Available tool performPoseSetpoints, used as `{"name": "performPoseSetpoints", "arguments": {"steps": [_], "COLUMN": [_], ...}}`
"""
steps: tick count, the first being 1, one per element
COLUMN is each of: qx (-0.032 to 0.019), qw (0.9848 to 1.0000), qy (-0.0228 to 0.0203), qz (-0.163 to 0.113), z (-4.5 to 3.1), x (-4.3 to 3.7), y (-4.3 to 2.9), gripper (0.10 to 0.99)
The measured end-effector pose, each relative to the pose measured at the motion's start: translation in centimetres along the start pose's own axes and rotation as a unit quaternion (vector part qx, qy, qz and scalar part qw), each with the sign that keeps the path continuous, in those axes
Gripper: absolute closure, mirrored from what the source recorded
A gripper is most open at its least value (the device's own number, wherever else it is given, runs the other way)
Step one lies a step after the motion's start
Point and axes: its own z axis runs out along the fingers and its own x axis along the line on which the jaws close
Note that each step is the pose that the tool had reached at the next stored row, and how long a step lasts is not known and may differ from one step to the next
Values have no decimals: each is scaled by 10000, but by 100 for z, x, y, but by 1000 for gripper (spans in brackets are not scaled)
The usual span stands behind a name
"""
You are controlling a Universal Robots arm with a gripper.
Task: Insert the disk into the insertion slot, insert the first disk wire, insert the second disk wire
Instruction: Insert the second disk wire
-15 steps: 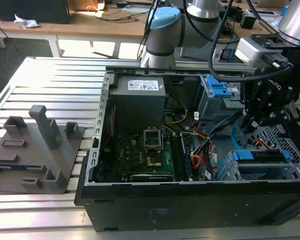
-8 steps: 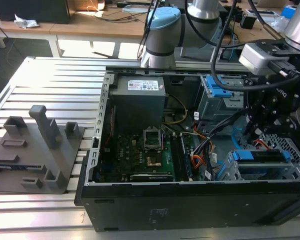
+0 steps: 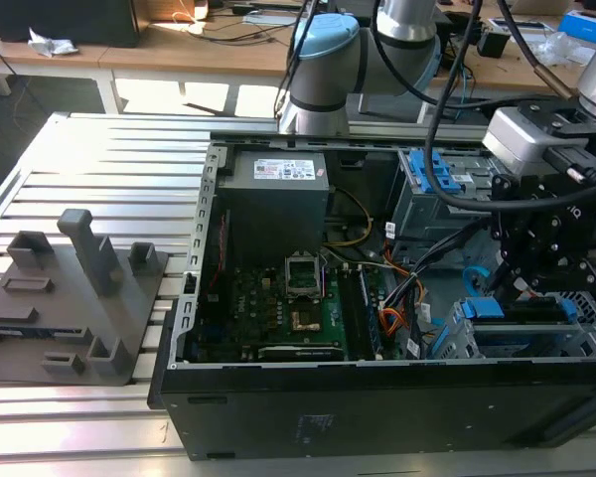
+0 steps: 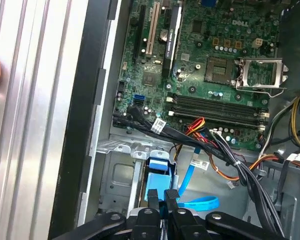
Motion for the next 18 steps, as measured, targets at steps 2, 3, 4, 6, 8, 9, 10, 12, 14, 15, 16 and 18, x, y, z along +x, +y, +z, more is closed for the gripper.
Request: {"name": "performPoseSetpoints", "arguments": {"steps": [2, 3, 4, 6, 8, 9, 10, 12, 14, 15, 16, 18], "qx": [-9, -11, -13, -16, -19, -21, -23, -24, -26, -26, -26, -28], "qw": [9997, 9997, 9995, 9992, 9989, 9986, 9984, 9983, 9983, 9982, 9982, 9980], "qy": [-10, -12, -16, -20, -25, -27, -30, -31, -30, -30, -31, -31], "qz": [223, 260, 314, 402, 475, 526, 563, 577, 586, 592, 599, 623], "z": [17, 19, 23, 29, 35, 38, 43, 52, 60, 64, 69, 84], "x": [0, 0, -1, -2, -3, -4, -4, 1, 3, 5, 7, 11], "y": [-10, -16, -29, -55, -83, -109, -135, -176, -199, -215, -233, -263], "gripper": [922, 922, 922, 922, 922, 922, 922, 922, 922, 922, 922, 922]}}
